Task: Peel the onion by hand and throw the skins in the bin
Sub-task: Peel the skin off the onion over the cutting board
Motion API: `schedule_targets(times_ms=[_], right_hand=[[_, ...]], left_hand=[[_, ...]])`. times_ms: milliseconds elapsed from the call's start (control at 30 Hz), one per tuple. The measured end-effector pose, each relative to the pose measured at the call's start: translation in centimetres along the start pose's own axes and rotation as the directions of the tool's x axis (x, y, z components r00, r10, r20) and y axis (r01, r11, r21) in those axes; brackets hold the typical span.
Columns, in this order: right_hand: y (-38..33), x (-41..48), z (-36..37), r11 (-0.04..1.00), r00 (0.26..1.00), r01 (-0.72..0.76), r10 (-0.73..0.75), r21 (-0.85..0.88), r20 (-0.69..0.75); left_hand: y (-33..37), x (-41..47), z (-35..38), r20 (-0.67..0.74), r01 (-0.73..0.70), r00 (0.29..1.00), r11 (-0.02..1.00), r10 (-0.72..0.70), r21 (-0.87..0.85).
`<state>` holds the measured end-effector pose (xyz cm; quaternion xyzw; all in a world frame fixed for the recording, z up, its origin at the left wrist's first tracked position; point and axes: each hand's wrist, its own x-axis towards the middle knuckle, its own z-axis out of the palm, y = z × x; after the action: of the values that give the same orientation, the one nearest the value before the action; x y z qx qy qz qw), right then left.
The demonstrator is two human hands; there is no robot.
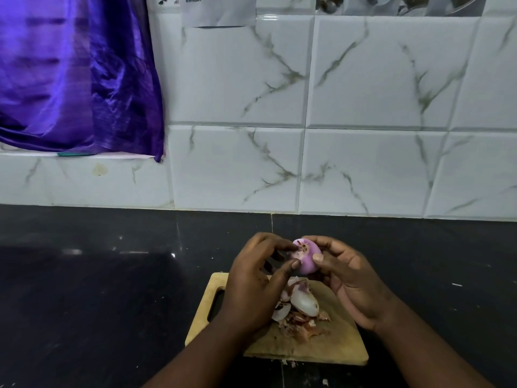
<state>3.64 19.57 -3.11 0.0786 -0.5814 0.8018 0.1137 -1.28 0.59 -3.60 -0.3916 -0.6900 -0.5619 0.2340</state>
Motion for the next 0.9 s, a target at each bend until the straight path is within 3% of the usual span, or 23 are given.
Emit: schedule_targets(times_ms=[400, 567, 900], right_hand=[[0.32, 0.1, 0.03, 0.989, 0.997, 0.036, -0.045, -0.141, -0.064], [0.34, 0.16, 0.13, 0.994, 0.997, 0.037, -0.044, -0.105, -0.067], [0.69, 0.32, -0.25, 0.989, 0.994, 0.048, -0.06, -0.143, -0.087]], left_hand=[[-0.28, -0.19, 0.2, -0.017, 0.118, 0.993, 0.993, -0.118, -0.027], [-0.49, -0.22, 0.58, -0.052, 0.254, 0.964, 0.96, -0.261, -0.113], [-0.31, -0.18, 0.35, -0.017, 0.181, 0.983, 0.983, -0.182, -0.031]])
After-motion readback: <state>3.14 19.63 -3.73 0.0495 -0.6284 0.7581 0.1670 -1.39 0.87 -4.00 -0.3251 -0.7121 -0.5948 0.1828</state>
